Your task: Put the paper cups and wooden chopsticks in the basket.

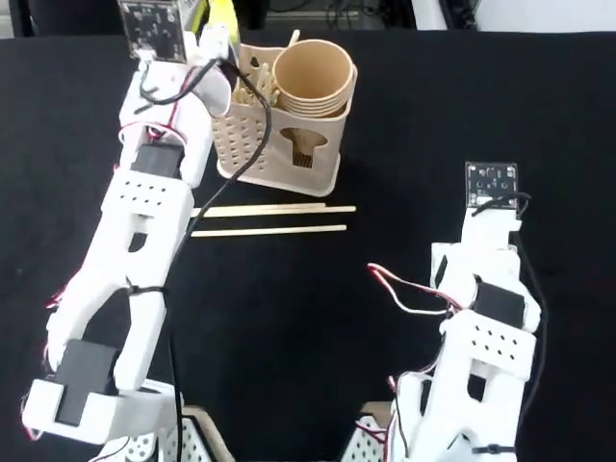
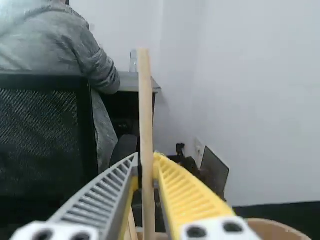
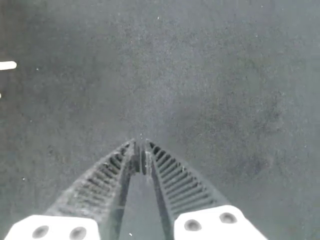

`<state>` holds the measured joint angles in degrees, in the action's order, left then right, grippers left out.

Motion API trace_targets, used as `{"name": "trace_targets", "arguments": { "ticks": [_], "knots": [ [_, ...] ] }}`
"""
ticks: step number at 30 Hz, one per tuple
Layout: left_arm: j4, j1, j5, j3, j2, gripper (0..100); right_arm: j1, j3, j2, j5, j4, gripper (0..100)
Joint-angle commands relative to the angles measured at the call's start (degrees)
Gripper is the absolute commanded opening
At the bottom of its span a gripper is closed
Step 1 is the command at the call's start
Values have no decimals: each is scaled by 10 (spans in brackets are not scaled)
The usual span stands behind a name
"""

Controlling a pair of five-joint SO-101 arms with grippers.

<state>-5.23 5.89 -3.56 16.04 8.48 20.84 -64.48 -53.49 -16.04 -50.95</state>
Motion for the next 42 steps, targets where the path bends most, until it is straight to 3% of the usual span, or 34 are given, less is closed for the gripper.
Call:
{"name": "trace_targets", "arguments": {
  "ticks": [1, 10, 15, 24, 27, 30, 33, 35, 40, 42],
  "knots": [
    [6, -7, -5, 22, 14, 205, -5, 0, -6, -4, 11, 25],
    [208, -24, -1, -65, 27, 203, -15, 0, -6, -4, 11, 25],
    [376, -34, 15, -100, 128, 199, -14, 0, -6, -4, 11, 25],
    [710, -23, 238, -125, 327, 198, -13, 0, -6, -4, 11, 25],
    [823, 9, 368, -107, 327, 198, -12, 0, -6, -4, 11, 25],
    [885, 44, 498, -23, 332, 198, -12, 0, -6, -4, 11, 25],
    [890, 86, 635, 101, 333, 179, -13, 0, -6, -4, 11, 25],
    [837, 106, 701, 198, 332, 170, -14, 0, -5, -4, 11, 25],
    [467, 114, 690, 416, 328, 239, -14, 0, -5, -4, 10, 25],
    [363, 126, 665, 448, 318, 262, -14, 0, -5, -4, 10, 25]
  ]
}}
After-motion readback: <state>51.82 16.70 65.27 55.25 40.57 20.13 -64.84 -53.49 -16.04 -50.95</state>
